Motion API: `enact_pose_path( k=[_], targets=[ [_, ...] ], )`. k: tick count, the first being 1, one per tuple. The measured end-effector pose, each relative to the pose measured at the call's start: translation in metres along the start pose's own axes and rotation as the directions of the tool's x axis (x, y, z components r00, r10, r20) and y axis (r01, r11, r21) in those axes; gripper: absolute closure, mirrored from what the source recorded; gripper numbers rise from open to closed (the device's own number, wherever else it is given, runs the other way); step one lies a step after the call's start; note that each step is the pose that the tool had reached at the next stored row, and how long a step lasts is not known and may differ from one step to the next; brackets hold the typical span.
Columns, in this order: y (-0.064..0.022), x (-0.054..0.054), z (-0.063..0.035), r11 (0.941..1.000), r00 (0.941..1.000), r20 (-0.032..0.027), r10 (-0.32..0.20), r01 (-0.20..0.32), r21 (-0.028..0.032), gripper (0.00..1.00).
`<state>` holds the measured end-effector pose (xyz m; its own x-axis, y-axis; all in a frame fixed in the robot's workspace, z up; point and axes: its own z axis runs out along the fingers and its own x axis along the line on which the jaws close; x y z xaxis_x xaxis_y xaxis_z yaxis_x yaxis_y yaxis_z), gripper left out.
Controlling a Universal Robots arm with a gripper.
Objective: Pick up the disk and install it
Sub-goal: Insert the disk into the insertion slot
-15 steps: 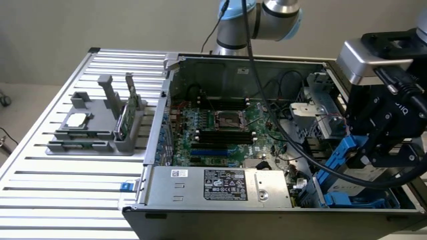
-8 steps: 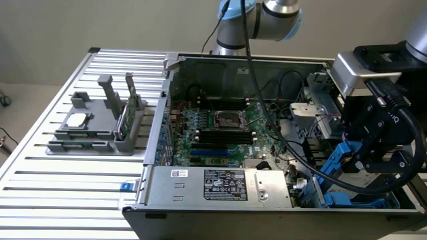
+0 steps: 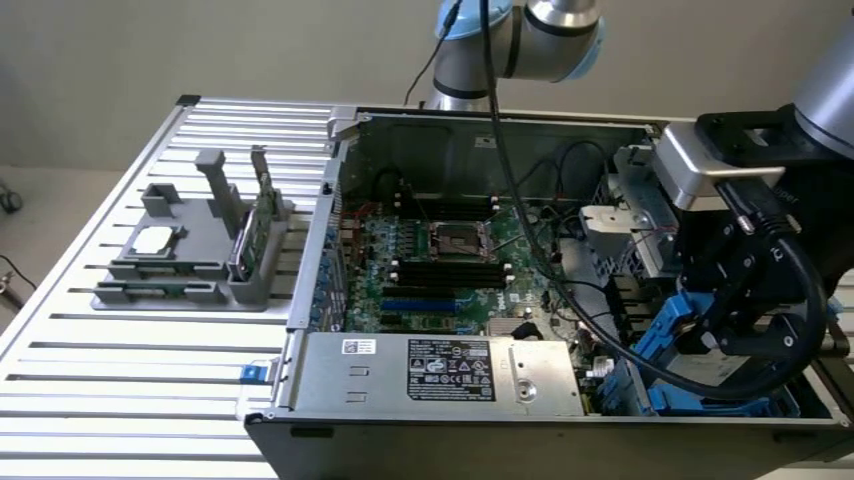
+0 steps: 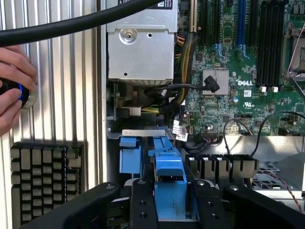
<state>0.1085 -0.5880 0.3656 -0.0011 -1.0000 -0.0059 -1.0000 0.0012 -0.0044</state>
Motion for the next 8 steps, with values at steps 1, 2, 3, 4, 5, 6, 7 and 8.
enact_pose_path(
  k=[1, 2, 3, 4, 5, 6, 7, 8],
  targets=[
    [0.0, 0.0, 0.0017, 1.0, 1.0, 0.0001, 0.0, 0.0, -0.0002, 0.67],
    [0.0, 0.0, 0.003, 1.0, 1.0, -0.0005, 0.0, 0.0, -0.0004, 0.67],
    [0.0002, 0.0, 0.0049, 1.0, 1.0, 0.0, 0.0, 0.0, -0.0005, 0.67],
    [0.0002, 0.0, 0.0064, 1.0, 1.0, -0.0004, 0.0, 0.0, -0.0007, 0.67],
    [0.0004, 0.0, 0.0084, 1.0, 1.0, 0.0001, 0.0, 0.0, -0.0008, 0.67],
    [0.0005, 0.0, 0.01, 1.0, 1.0, -0.0002, 0.0, 0.0, -0.0009, 0.67],
    [0.0006, 0.0, 0.012, 1.0, 1.0, -0.0001, 0.0, 0.0, -0.001, 0.67],
    [0.0006, 0.0, 0.0136, 1.0, 1.0, -0.0004, 0.0, 0.0, -0.0012, 0.67]
  ],
)
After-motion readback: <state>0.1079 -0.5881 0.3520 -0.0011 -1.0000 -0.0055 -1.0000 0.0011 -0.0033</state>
